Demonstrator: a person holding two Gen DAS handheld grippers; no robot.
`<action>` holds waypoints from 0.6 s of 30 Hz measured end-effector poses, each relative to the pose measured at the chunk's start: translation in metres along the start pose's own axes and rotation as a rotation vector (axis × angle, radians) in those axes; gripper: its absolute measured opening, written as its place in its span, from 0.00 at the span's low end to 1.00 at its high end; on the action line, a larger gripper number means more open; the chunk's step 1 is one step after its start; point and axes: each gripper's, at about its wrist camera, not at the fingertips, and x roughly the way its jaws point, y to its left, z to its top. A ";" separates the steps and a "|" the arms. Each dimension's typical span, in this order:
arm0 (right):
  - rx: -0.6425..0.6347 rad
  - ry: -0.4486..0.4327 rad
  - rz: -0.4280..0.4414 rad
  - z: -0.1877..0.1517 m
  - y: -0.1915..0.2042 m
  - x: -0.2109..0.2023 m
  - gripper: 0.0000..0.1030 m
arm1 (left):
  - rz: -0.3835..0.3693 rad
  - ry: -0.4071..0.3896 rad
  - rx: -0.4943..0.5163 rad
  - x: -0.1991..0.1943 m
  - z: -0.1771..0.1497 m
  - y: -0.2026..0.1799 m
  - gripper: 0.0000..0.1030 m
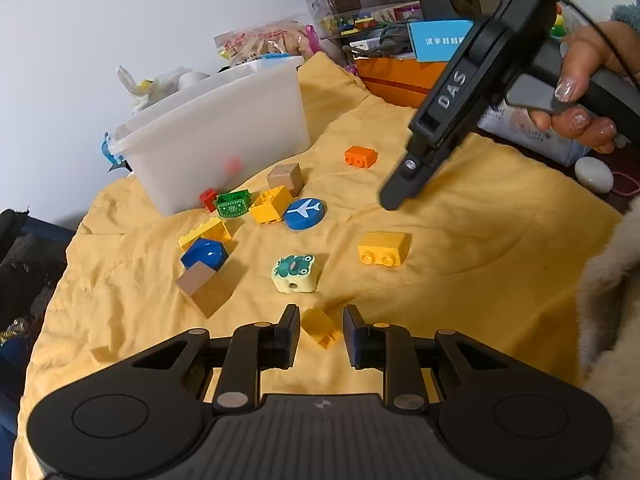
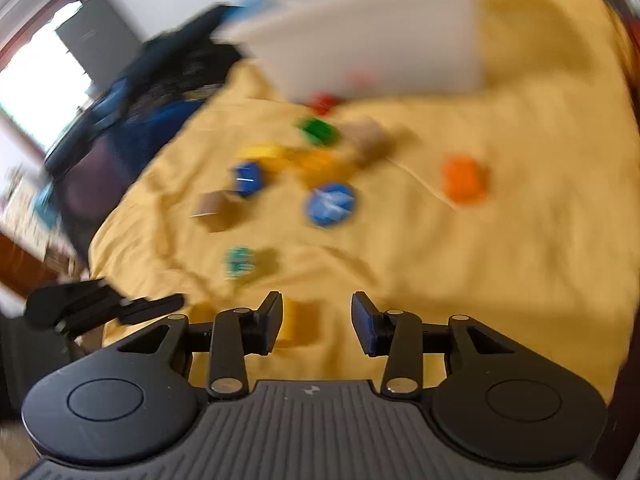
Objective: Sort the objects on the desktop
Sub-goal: 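Grasp a yellow brick with the right tool while the left tool grasps a small yellow brick, then carry both yellow bricks over the white bin and open both tools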
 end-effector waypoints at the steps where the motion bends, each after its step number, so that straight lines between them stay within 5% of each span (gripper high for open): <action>1: -0.083 -0.026 -0.021 0.000 0.017 -0.003 0.41 | 0.000 0.001 -0.011 -0.003 -0.002 -0.001 0.27; 6: -0.451 0.009 -0.244 -0.018 0.087 0.022 0.33 | 0.007 0.008 -0.113 -0.008 -0.003 0.009 0.28; 11: -0.512 0.065 -0.320 -0.030 0.094 0.045 0.30 | -0.022 0.034 -0.259 -0.004 0.011 0.028 0.33; 18: -0.422 0.082 -0.355 -0.034 0.071 0.045 0.17 | -0.087 0.151 -0.391 0.026 0.011 0.038 0.32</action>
